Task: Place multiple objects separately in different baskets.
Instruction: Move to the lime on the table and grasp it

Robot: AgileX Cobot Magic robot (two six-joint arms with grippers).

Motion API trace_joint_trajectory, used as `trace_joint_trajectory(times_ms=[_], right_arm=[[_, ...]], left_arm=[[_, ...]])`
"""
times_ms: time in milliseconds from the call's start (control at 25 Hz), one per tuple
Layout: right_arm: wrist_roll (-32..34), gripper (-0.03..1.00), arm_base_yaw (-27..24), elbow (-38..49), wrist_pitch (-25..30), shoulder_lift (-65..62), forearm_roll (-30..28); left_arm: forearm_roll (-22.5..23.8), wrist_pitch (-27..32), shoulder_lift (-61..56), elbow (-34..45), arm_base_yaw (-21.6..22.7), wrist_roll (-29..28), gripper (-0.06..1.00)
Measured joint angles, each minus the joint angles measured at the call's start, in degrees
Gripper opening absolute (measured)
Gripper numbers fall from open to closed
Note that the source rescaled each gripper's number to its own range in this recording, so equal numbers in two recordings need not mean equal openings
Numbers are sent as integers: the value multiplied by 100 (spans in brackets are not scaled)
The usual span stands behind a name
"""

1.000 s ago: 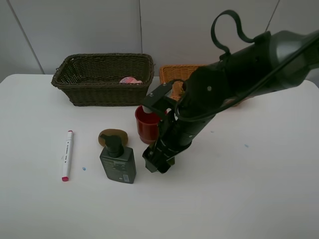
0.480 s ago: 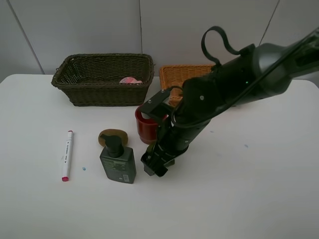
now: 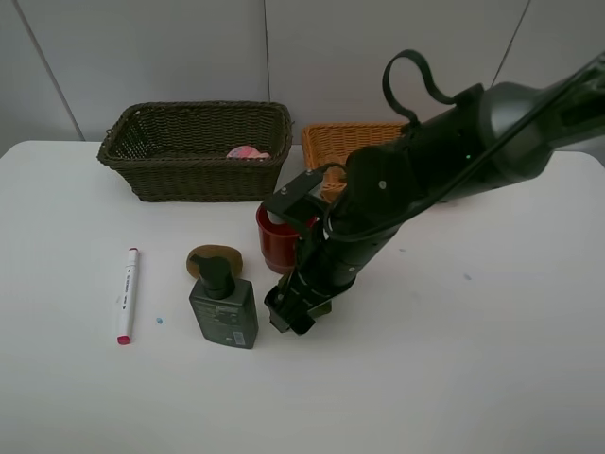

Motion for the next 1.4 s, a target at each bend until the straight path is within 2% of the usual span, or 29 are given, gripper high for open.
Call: trace_joint_trajectory(times_ms=[880, 960, 1040, 1080, 1400], right_arm=[[0, 98, 0, 0, 57, 164, 82], [0, 91, 0, 0, 57, 164, 82], [0, 75, 0, 0, 60, 164, 100], [0, 61, 0, 0, 84, 164, 100], [17, 60, 0, -17, 143, 164, 111]], left_arm=[[0, 0, 0, 0, 0, 0, 100], [0, 0, 0, 0, 0, 0, 100], [0, 0, 0, 0, 0, 0, 100], [0, 0, 0, 0, 0, 0, 100], [0, 0, 0, 0, 0, 0, 100]])
